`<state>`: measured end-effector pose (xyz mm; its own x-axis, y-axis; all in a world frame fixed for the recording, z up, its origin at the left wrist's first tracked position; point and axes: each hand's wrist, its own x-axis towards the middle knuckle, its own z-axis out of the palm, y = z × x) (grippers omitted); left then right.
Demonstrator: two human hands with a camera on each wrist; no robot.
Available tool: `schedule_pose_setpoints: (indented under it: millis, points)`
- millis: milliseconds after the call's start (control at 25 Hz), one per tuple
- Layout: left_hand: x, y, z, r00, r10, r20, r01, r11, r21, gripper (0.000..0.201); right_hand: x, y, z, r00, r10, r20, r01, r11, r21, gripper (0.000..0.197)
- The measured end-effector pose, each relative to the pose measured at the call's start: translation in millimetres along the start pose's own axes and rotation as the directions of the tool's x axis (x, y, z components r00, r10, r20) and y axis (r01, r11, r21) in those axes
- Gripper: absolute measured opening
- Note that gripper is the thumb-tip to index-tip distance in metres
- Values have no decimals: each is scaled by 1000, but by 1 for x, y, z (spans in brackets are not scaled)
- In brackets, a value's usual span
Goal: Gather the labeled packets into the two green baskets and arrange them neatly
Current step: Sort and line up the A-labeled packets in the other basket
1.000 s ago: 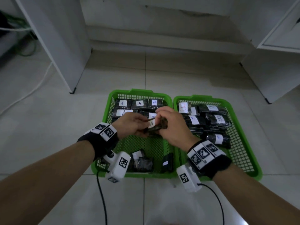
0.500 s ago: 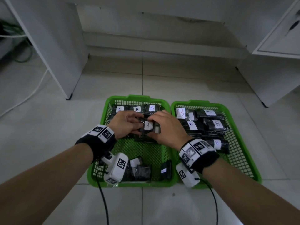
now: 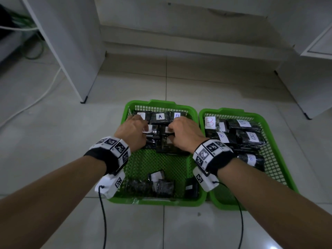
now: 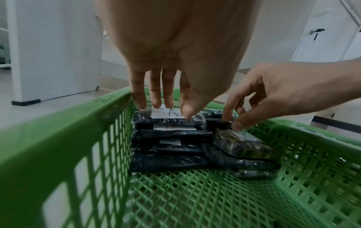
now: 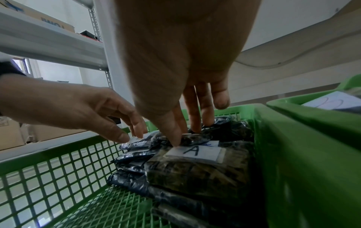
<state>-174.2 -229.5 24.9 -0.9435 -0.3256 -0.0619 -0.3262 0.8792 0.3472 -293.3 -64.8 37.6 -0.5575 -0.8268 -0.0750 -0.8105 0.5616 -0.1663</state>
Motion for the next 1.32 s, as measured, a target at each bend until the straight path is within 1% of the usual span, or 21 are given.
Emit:
schedule_pose_setpoints:
  millis: [200, 280, 360, 400, 440, 520, 560, 600, 680, 720, 800, 840, 920, 960, 1000, 1040, 1120, 1160, 1200, 1240, 1320]
  points:
    - [1, 0, -2, 1000, 5, 23, -5, 1000, 28, 25, 6, -2, -3, 1000, 5, 21, -8, 990, 140, 10]
    - [-3, 4, -3, 999, 53, 8, -54, 994, 95, 27, 2, -3, -9, 999, 43, 8, -43, 986, 161, 12]
    - [-9, 9, -5, 991, 137, 2, -137, 987, 84, 21, -9, -10, -14, 997, 59, 43, -65, 985, 158, 12]
    - [-13, 12, -4, 984, 172, 48, -174, 984, 46, 16, -16, -16, -14, 991, 36, 130, -56, 986, 156, 11]
    - [-17, 17, -4, 969, 195, 151, -200, 980, 21, 14, -25, -24, -13, 961, 2, 278, -41, 990, 136, 13]
    - [-25, 30, 0, 882, 215, 419, -239, 971, 6, 15, -43, -39, -5, 827, -89, 554, 59, 996, 72, 21]
    - [-29, 37, 4, 835, 209, 508, -252, 968, 16, 14, -50, -44, 1, 784, -128, 607, 103, 992, 77, 24]
    - [-32, 42, 8, 805, 198, 560, -265, 964, 39, 12, -55, -46, 4, 779, -158, 607, 111, 987, 115, 25]
    - [-36, 45, 20, 782, 167, 601, -256, 964, 65, 16, -61, -47, 10, 794, -173, 583, 83, 980, 178, 25]
    - [-35, 44, 24, 776, 152, 612, -242, 968, 66, 21, -62, -47, 8, 781, -168, 601, 89, 983, 159, 23]
    - [-33, 41, 31, 762, 139, 632, -229, 971, 62, 29, -59, -41, 2, 725, -133, 675, 87, 991, 102, 20]
    - [-33, 40, 32, 755, 139, 641, -233, 970, 63, 30, -58, -35, -5, 718, -106, 688, 39, 993, 112, 21]
    - [-32, 42, 33, 749, 134, 649, -234, 970, 70, 30, -54, -16, -23, 756, -45, 653, -117, 972, 202, 19]
    - [-33, 45, 33, 745, 136, 653, -238, 969, 69, 31, -53, -5, -31, 779, -15, 627, -204, 939, 276, 18]
    - [-32, 46, 33, 734, 137, 665, -241, 968, 66, 32, -54, 7, -40, 796, 17, 605, -308, 872, 381, 17]
    - [-31, 48, 30, 721, 139, 679, -237, 970, 52, 33, -55, 17, -45, 806, 49, 590, -414, 759, 502, 16]
    - [-28, 47, 23, 708, 113, 697, -146, 989, -12, 34, -59, 32, -53, 821, 90, 564, -537, 456, 710, 14]
    - [-26, 44, 19, 716, 88, 692, -42, 996, -83, 31, -61, 38, -55, 830, 93, 550, -549, 316, 774, 14]
    - [-23, 41, 14, 732, 66, 678, 81, 980, -182, 27, -61, 44, -54, 840, 97, 534, -541, 218, 812, 14]
    - [-21, 37, 8, 751, 45, 659, 204, 933, -296, 22, -63, 48, -53, 850, 103, 516, -526, 171, 833, 14]
    - [-14, 28, 0, 806, 14, 592, 355, 789, -502, 19, -62, 53, -48, 877, 144, 459, -479, 178, 859, 11]
